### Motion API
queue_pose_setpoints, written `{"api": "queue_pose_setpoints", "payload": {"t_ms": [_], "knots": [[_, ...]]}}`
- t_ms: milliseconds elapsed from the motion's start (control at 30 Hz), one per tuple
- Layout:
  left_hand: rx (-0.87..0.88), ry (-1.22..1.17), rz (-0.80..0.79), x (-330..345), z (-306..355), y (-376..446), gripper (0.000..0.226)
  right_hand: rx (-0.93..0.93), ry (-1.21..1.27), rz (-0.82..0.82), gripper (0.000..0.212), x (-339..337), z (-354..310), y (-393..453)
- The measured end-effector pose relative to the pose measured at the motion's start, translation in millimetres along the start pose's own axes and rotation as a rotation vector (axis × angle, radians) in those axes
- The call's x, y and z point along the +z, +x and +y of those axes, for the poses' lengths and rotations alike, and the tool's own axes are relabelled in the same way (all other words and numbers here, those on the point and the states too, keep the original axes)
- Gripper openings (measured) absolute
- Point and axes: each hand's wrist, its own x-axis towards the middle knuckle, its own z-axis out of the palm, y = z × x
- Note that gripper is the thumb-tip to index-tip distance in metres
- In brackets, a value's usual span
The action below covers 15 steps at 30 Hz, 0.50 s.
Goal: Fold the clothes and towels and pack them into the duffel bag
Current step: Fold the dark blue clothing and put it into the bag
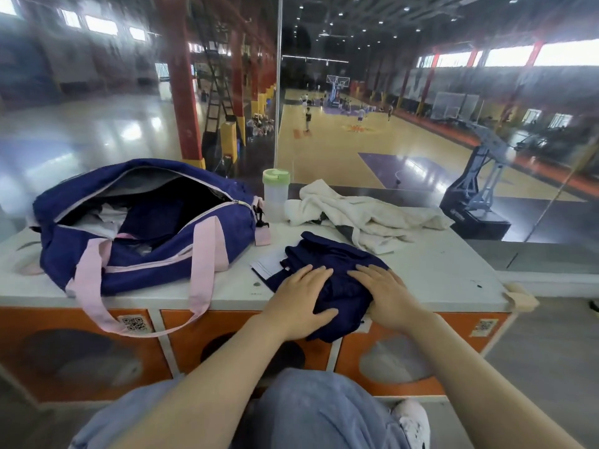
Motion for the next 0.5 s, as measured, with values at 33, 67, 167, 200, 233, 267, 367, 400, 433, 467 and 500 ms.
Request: {"api": "queue_pose_setpoints", "payload": {"t_ms": [33,67,167,200,233,267,367,400,433,467,500], "knots": [[0.015,0.032,-0.022,1,-1,0,0.086,-0.006,-0.034,-0.001,0.079,4,1,0],[0.034,0.074,-0.045,2,-2,0,0.094,-0.013,-0.069,0.009,0.082,7,1,-1],[0.076,0.215,-0.108,2,-4,-2,0.111,-0.045,-0.162,0.063,0.082,11,3,-3],[0.080,0.264,-0.123,3,-4,-3,0.116,-0.059,-0.191,0.090,0.080,12,5,-4],[0.080,0.313,-0.136,5,-5,-3,0.120,-0.074,-0.226,0.125,0.078,12,7,-5],[0.081,0.358,-0.143,6,-5,-4,0.122,-0.079,-0.258,0.155,0.077,13,7,-6],[0.097,0.463,-0.139,10,-7,-4,0.125,-0.066,-0.298,0.257,0.066,15,7,-9],[0.105,0.484,-0.136,11,-8,-4,0.124,-0.067,-0.300,0.283,0.062,14,6,-11],[0.115,0.497,-0.131,11,-9,-4,0.123,-0.073,-0.298,0.301,0.060,13,6,-12],[0.129,0.504,-0.122,11,-10,-5,0.119,-0.083,-0.291,0.305,0.059,10,5,-13],[0.147,0.500,-0.112,11,-11,-5,0.113,-0.103,-0.282,0.302,0.060,6,5,-14]]}}
